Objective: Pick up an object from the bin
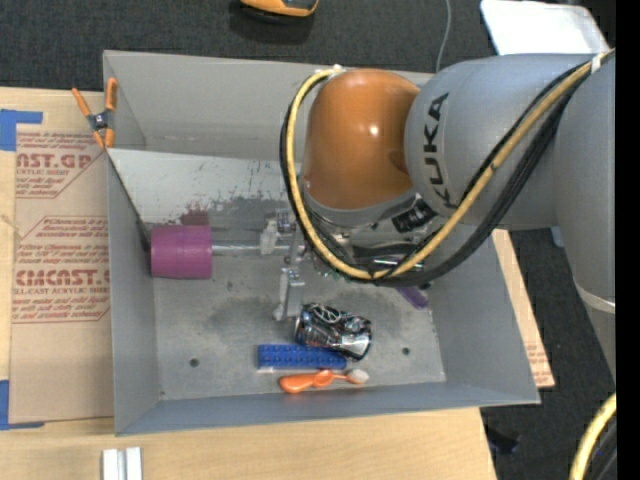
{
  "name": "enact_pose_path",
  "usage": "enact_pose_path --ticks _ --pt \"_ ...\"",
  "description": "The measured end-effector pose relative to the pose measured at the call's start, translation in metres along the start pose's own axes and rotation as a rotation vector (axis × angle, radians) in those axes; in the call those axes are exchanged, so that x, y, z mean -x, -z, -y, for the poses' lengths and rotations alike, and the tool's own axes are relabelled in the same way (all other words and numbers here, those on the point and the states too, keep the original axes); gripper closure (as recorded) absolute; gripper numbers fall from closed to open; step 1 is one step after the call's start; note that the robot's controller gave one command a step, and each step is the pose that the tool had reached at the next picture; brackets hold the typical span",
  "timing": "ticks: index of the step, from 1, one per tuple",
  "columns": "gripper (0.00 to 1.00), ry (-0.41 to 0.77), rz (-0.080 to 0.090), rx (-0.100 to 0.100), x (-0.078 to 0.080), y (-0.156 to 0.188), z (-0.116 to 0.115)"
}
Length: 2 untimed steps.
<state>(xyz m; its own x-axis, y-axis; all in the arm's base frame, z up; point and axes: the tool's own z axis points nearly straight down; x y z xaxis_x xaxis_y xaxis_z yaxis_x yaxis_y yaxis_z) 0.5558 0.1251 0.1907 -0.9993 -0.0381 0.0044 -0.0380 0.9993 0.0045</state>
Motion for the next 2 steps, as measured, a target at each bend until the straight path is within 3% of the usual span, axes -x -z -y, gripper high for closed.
enact_pose_path --ticks 1,2 --pt "0.00 0.014 0.010 -0.001 0.002 0.022 -0.001" --pt "0.00 0.021 0.004 -0.001 -0.004 0.071 -0.016"
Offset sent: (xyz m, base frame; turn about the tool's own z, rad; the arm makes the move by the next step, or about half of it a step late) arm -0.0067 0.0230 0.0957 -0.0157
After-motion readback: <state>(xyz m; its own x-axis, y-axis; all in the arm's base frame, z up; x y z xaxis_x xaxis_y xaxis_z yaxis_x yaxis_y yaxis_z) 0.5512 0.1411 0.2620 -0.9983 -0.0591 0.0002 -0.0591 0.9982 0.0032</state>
